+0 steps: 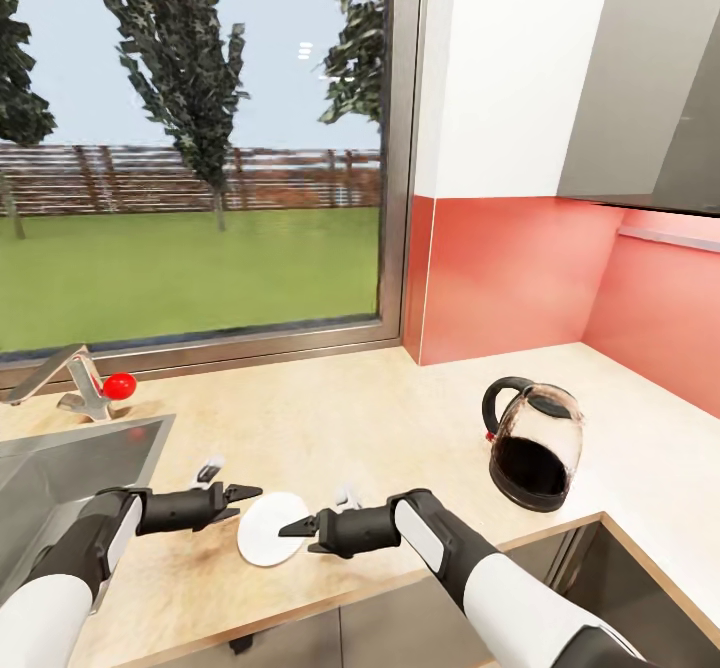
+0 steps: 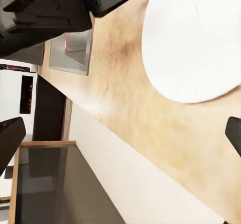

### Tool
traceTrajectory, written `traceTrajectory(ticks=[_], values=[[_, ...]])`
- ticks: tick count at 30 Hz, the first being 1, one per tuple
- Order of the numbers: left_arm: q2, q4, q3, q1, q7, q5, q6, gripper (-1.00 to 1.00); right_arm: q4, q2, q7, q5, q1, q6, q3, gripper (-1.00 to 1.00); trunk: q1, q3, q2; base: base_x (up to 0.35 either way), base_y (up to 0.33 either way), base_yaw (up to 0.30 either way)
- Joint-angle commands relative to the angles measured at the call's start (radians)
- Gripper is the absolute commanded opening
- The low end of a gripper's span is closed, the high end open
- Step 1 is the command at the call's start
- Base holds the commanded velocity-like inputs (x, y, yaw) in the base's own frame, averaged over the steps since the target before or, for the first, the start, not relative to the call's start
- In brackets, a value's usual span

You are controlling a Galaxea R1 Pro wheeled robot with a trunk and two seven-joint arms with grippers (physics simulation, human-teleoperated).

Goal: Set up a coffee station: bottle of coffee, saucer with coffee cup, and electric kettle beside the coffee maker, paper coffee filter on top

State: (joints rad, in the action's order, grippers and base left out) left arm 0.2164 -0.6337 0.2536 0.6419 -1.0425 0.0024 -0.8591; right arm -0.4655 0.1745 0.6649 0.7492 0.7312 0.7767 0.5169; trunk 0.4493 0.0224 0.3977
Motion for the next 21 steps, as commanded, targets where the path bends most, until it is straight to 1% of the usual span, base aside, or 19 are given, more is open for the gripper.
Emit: traceTrajectory(ticks=[1, 6, 11, 17, 21], values=[[0.0, 0.0, 0.002, 0.001, -0.003, 0.0, -0.005, 1.0, 0.001, 0.0, 0.002, 0.001, 0.001, 0.003, 0.002, 1.0, 0.001, 0.002, 0.002, 0.0, 0.0, 0.0], [0.0, 0.0, 0.0, 0.001, -0.002, -0.001, 0.001, 1.0, 0.001, 0.0, 0.001, 0.001, 0.001, 0.003, 0.002, 1.0, 0.001, 0.002, 0.002, 0.015, 0.0, 0.0], [-0.002, 0.002, -0.001, 0.0, -0.001, -0.004, 0.002, 1.0, 0.012, 0.0, -0.004, 0.0, 0.0, 0.001, 0.001, 1.0, 0.001, 0.002, 0.002, 0.175, 0.0, 0.0], [-0.002, 0.003, -0.001, -0.001, -0.001, -0.004, 0.002, 1.0, 0.03, 0.0, -0.005, -0.001, 0.0, -0.01, 0.0, 1.0, 0.001, 0.002, 0.002, 0.019, 0.0, 0.0], [-0.002, 0.003, 0.0, -0.018, -0.002, -0.001, 0.002, 1.0, 0.047, 0.0, -0.005, -0.001, 0.0, -0.011, 0.001, 1.0, 0.001, 0.002, 0.002, 0.0, 0.0, 0.0]])
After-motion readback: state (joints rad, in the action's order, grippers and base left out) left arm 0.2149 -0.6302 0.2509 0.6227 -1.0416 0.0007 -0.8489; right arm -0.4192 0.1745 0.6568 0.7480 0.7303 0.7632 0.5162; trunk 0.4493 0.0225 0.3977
